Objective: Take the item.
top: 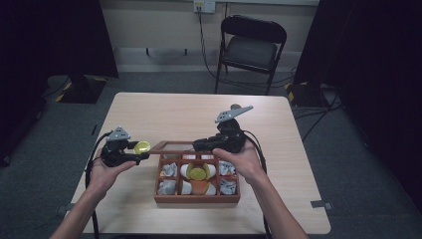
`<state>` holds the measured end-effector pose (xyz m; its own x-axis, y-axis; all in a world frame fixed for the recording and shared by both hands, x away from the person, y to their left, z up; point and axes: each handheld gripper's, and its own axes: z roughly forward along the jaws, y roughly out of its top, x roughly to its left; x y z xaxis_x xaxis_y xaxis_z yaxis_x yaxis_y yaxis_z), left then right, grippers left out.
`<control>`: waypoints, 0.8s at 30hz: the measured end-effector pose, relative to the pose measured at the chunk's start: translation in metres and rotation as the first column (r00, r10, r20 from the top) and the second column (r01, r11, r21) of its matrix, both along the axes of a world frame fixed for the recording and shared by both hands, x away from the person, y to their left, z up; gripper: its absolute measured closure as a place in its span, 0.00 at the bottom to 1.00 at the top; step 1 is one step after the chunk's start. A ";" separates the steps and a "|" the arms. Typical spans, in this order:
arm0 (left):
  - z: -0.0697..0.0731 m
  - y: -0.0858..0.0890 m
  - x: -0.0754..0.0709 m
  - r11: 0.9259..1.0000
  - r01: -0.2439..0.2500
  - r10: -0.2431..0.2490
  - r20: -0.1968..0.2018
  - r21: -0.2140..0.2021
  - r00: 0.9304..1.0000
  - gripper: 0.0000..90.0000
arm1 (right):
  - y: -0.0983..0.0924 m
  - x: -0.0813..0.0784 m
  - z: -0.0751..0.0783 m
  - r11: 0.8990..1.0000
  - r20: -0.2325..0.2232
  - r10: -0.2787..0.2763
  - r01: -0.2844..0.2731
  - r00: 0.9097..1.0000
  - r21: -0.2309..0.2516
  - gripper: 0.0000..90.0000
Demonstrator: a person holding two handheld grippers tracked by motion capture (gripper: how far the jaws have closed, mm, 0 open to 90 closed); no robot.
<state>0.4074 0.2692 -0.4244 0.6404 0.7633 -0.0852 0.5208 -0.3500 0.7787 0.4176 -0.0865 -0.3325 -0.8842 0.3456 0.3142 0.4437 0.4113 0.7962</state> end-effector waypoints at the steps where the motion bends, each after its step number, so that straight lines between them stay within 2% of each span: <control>1: -0.003 0.001 0.003 1.000 -0.008 0.008 -0.010 -0.003 1.000 0.42 | 0.000 0.000 0.000 1.000 0.000 0.000 0.000 1.000 0.000 0.91; 5: -0.019 0.003 0.011 1.000 -0.023 0.023 -0.042 0.011 0.999 0.42 | 0.000 0.000 0.000 1.000 0.000 0.000 0.000 1.000 0.000 0.91; 14: -0.042 0.008 0.017 0.998 -0.045 0.048 -0.094 0.033 0.994 0.42 | 0.000 0.000 0.000 1.000 0.002 0.001 -0.001 1.000 0.001 0.91; 17: -0.049 0.004 0.019 0.998 -0.031 0.036 -0.108 0.051 0.993 0.42 | 0.000 0.000 0.000 1.000 0.002 0.001 -0.001 1.000 0.001 0.91; 24: -0.054 0.002 0.021 0.998 -0.021 0.029 -0.113 0.063 0.993 0.42 | 0.000 -0.001 -0.001 1.000 0.000 0.002 -0.002 1.000 0.000 0.91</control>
<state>0.4280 0.2708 -0.4788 0.6099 0.7850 -0.1083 0.6137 -0.3815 0.6913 0.4170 -0.0866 -0.3331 -0.8849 0.3435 0.3145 0.4429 0.4119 0.7963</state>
